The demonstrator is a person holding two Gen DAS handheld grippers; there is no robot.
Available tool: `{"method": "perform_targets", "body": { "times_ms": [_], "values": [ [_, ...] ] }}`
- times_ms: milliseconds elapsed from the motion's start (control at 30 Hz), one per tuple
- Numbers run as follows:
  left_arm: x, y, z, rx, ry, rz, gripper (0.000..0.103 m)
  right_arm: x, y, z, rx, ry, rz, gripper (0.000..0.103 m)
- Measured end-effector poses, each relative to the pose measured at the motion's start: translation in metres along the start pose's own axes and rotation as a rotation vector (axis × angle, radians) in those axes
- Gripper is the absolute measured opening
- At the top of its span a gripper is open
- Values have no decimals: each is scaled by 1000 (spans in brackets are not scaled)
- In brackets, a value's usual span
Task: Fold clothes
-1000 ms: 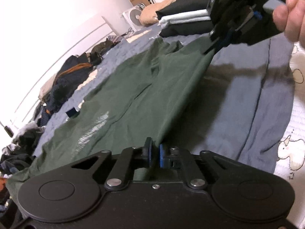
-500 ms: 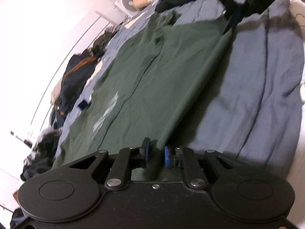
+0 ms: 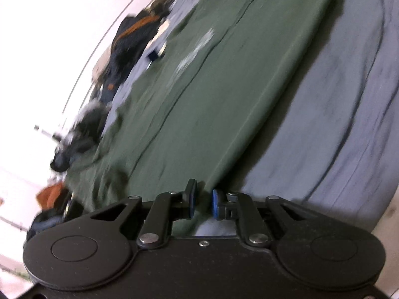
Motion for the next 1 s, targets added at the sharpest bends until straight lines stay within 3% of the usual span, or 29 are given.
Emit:
{"method": "perform_targets", "body": {
  "times_ms": [200, 300, 500, 633, 767, 833, 1000],
  "values": [
    [2, -25, -17, -10, 23, 0, 16, 0, -1, -2, 26, -24, 23, 2],
    [11, -40, -27, -7, 55, -52, 16, 0, -1, -3, 30, -33, 36, 2],
    [9, -54, -39, -22, 62, -44, 17, -1, -2, -6, 17, -47, 49, 2],
    [7, -67, -47, -65, 64, -86, 20, -2, -2, -9, -4, -60, 55, 2],
    [19, -85, -62, -71, 152, -199, 21, -3, -1, -15, -37, -70, 65, 2],
    [22, -94, -75, -137, 171, -244, 21, -2, -1, -19, -59, -82, 63, 3],
    [10, -97, -112, -398, 187, -228, 21, -9, 1, -31, -103, -90, 51, 6]
  ]
}}
Point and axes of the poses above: each gripper's, at about its wrist camera, not at the fingertips, and x roughly the way its jaws point, z to its right, y to its top, the point moved 5 cm from there along x, roughly the way its jaws point, and after that the axes turned 8 degrees about y, right-handed, at the moved point
